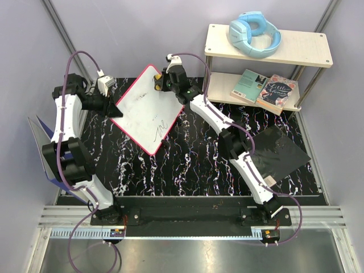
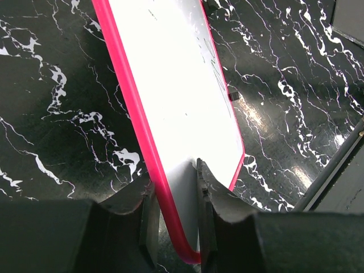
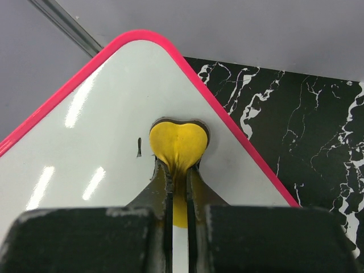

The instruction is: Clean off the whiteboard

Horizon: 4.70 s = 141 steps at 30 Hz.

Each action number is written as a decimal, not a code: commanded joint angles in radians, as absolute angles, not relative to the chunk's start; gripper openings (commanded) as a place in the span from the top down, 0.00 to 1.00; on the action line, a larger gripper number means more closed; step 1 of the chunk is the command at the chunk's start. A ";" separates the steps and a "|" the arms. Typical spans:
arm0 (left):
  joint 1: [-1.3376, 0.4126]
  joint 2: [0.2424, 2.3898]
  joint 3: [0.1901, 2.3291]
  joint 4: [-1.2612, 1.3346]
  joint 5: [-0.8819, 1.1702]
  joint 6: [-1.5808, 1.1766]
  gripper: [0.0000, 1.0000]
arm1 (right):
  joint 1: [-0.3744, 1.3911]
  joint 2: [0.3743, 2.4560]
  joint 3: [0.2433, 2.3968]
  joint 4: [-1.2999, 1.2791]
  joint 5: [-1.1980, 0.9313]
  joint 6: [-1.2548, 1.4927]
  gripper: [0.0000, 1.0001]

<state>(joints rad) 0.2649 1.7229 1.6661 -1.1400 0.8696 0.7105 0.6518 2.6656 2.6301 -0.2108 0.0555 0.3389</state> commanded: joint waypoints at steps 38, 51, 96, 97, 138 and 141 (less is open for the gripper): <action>0.222 1.689 1.763 -1.086 0.818 0.877 1.00 | 0.994 2.421 2.151 -0.176 -0.121 0.192 1.00; 0.222 1.674 1.758 -1.086 0.824 0.877 1.00 | 0.819 2.516 2.439 -0.321 0.160 0.291 1.00; 0.206 1.641 1.712 -1.085 0.801 0.891 1.00 | 0.844 2.629 2.632 -0.408 0.014 0.054 1.00; 0.206 1.644 1.712 -1.085 0.799 0.891 1.00 | 0.844 2.625 2.617 -0.413 0.008 0.060 1.00; 0.206 1.701 1.717 -1.078 0.753 0.804 1.00 | 1.003 2.192 1.626 -0.071 0.047 0.509 1.00; 0.206 1.704 1.715 -1.078 0.758 0.801 1.00 | 0.996 2.186 1.618 -0.060 0.194 0.574 1.00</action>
